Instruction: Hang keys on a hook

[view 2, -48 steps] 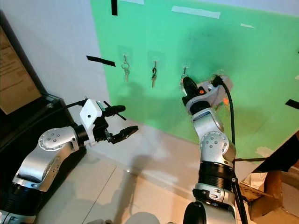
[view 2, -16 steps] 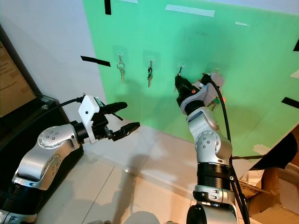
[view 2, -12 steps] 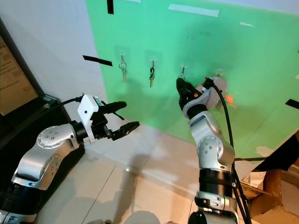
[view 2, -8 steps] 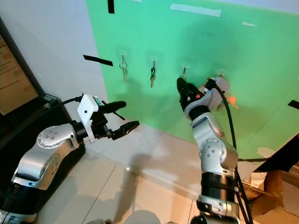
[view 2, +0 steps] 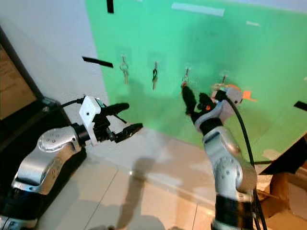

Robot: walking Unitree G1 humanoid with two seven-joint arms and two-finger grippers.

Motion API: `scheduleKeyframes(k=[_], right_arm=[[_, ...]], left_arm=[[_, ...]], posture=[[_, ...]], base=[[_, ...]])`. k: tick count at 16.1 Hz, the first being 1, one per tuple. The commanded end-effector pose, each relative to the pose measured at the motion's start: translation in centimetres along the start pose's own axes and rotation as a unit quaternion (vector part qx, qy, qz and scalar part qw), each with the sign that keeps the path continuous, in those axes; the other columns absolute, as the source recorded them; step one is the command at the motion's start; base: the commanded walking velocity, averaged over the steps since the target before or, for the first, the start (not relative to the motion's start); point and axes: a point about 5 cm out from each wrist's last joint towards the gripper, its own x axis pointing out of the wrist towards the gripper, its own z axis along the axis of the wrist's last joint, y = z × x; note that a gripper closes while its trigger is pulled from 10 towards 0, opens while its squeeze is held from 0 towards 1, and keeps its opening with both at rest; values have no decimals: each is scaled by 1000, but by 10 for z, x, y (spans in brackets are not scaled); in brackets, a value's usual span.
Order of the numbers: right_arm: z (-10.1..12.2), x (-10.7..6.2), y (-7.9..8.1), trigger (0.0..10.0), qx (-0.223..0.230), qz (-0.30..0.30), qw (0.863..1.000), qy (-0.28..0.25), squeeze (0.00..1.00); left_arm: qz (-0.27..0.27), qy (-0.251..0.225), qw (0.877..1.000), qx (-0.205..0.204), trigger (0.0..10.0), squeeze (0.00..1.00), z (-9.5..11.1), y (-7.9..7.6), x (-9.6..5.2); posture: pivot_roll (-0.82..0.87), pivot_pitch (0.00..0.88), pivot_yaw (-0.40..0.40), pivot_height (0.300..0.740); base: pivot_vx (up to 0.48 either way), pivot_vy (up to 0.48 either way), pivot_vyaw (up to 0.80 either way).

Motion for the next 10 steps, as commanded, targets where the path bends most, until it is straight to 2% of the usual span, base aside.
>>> scheduleKeyframes(k=[1, 3, 4, 6, 7, 8, 9, 10], right_arm=[[2, -1, 8, 10000, -10, 17, 1000, 1, 914], [-9, -10, 20, 10000, -32, 52, 998, 32, 922], [-20, -15, 23, 10000, -51, 56, 995, 59, 925], [-27, -19, 21, 10000, -65, 44, 994, 75, 957], [-28, -25, 14, 10000, -112, 0, 991, 75, 1000], [-27, -28, 9, 10000, -143, -29, 987, 69, 1000], [-29, -35, 4, 10000, -151, -55, 985, 70, 1000], [-31, -43, 0, 10000, -182, -74, 978, 69, 1000]], left_arm=[[7, -8, 1000, 6, 10000, 0, 5, 1, -2], [25, -7, 1000, 5, 10000, 0, 2, 2, -6], [32, -5, 999, 5, 10000, 0, 0, 2, -6], [49, -4, 999, 4, 10000, 0, -1, 3, -9], [92, 5, 996, 9, 10000, 0, -7, 5, -17], [112, 13, 994, 12, 10000, 0, -12, 6, -21], [130, 27, 991, 17, 10000, 0, -17, 7, -24], [147, 39, 988, 18, 10000, 0, -22, 8, -27]], posture=[[-65, 0, 37, 740], [-66, 0, 33, 740], [-62, 0, 29, 740], [-63, 0, 30, 740], [-60, 0, 24, 740], [-60, 0, 23, 740], [-58, 0, 23, 740], [-63, 0, 24, 740]], base=[[0, 0, 0], [0, 0, 0], [0, 0, 0], [0, 0, 0], [0, 0, -544], [0, 0, -544], [0, 0, -800], [0, 0, -800]])
